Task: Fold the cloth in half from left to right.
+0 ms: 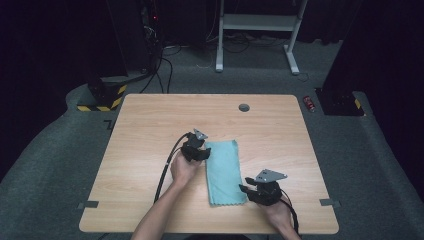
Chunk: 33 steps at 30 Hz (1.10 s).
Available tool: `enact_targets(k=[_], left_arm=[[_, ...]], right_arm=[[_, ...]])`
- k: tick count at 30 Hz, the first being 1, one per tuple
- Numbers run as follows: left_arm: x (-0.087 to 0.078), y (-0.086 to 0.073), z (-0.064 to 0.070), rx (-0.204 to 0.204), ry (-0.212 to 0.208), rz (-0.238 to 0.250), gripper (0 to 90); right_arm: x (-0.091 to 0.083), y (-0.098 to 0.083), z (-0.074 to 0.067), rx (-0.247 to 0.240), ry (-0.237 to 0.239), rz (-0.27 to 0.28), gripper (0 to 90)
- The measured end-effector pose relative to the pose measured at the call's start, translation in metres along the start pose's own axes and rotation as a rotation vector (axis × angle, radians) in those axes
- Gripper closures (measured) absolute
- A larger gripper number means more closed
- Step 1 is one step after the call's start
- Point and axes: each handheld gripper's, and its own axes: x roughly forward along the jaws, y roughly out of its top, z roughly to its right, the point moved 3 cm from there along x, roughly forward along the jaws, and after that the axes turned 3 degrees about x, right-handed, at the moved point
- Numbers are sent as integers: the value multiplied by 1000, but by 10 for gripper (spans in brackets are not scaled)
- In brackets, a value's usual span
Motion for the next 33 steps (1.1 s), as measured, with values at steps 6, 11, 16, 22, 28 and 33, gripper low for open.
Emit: enact_targets(k=[6, 11, 16, 22, 28, 33], left_arm=[[-14, -7, 26, 86, -38, 7, 489], [-15, -17, 38, 79, -77, -1, 485], [-27, -27, 54, 102, -116, 29, 477], [-39, -47, 70, 100, -139, 57, 475], [-49, -63, 75, 86, -141, 58, 461], [-52, -70, 76, 104, -135, 73, 447]], right_arm=[[1, 0, -2, -6, 9, -1, 582], [4, -2, -5, -24, 13, -19, 577], [5, -4, -5, -40, 9, -25, 568], [7, -6, -8, -62, 12, -39, 563], [9, -7, -11, -88, 7, -67, 549], [9, -9, -9, -78, 12, -50, 514]])
